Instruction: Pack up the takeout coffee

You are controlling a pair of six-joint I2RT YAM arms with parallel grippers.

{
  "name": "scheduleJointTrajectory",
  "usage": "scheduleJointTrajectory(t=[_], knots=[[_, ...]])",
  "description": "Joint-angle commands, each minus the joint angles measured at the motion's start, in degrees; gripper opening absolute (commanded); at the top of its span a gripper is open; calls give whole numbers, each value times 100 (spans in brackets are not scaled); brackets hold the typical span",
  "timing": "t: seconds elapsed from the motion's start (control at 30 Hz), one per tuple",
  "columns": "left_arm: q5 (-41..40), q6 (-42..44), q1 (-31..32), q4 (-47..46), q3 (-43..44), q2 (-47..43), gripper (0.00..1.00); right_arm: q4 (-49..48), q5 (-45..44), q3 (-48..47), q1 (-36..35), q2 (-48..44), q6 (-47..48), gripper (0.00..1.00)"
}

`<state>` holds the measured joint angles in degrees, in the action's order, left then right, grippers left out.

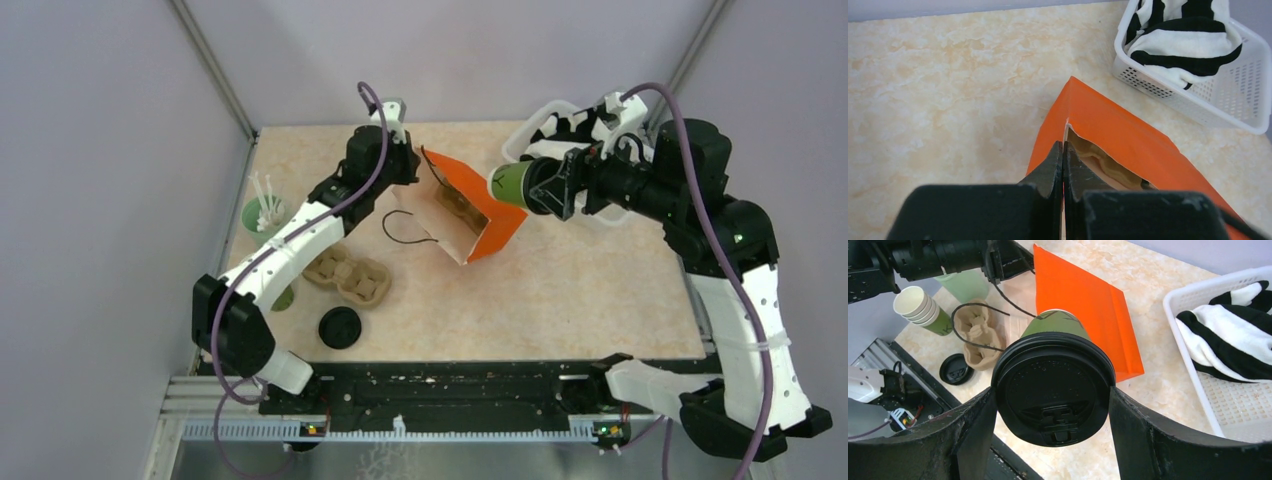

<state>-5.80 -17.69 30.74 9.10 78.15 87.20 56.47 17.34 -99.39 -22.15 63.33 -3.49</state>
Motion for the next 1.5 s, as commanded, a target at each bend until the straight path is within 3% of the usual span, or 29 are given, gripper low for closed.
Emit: scheduleJointTrajectory(t=[0.0,0.4,0.63,0.83,1.07,1.23,1.47], knots=[[106,-348,7,-186,-183,-441,0,39,186,28,-118,-298,104,41],[257,-828,14,-108,-1223,-1199,0,621,923,207,-188,-646,-217,40],[375,-950,19,-245,-1760,-1690,0,700,937,218,-597,-423,-357,37],[524,-1149,19,-350,-2056,-1897,0,607,-209,25,-2077,-9,-576,37],[732,-1191,16,-490,-2445,-2216,0,845,-2474,-414,-4000,637,-637,36],[723,-1248,17,-615,-2773,-2469,0,1158,-3264,-535,-4712,957,-468,35],[721,-1482,17,-806,-3166,-2712,0,1108,-3506,-511,-5295,919,35,35]])
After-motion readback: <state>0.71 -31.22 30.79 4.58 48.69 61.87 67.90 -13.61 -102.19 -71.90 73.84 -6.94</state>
